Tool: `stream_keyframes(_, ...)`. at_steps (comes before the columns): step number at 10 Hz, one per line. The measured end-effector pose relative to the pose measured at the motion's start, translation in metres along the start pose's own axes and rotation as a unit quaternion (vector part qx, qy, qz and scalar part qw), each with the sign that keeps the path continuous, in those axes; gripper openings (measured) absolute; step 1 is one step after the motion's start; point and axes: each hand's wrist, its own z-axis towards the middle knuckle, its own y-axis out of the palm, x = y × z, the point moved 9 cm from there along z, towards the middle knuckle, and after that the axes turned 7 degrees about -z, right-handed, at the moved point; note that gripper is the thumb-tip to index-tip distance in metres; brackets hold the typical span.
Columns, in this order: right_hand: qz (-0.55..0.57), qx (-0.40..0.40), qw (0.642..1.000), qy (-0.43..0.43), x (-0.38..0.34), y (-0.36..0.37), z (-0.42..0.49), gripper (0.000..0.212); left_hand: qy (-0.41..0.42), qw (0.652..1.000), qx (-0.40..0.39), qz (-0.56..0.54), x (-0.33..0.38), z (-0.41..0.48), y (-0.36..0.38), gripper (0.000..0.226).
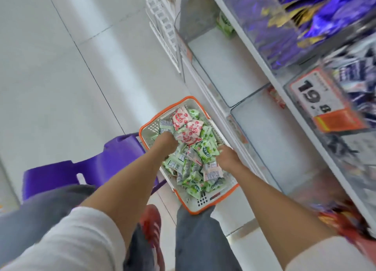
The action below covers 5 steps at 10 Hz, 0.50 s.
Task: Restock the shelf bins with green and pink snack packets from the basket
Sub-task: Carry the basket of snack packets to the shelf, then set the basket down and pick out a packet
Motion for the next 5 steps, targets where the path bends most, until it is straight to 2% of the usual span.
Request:
stream_keyframes(1, 0.035, 0.01, 0.999, 0.022, 0.003, -0.004, -0.004, 0.045, 0.045, 0.998, 0.009, 0.033, 0.035, 0.004, -0.021, 0.027)
stream_keyframes(2, 0.068, 0.02, 0.997, 0.029, 0.004, -0.002, -0.004, 0.044, 0.052, 0.998, 0.028, -0.005, 0.055, 0.013, -0.039, 0.029)
stream_keyframes(3, 0.092, 0.032, 0.994, 0.05, 0.008, 0.004, -0.004, 0.04, 0.078, 0.993, 0.011, 0.088, 0.071, 0.027, -0.049, 0.029)
stream_keyframes(4, 0.128, 0.046, 0.988, 0.079, 0.008, 0.02, 0.004, 0.038, 0.134, 0.962, -0.028, 0.235, 0.086, 0.046, -0.042, 0.03)
stream_keyframes(5, 0.187, 0.078, 0.974, 0.103, 0.003, 0.038, 0.032, 0.039, 0.137, 0.963, -0.07, 0.223, 0.09, 0.076, -0.034, 0.027)
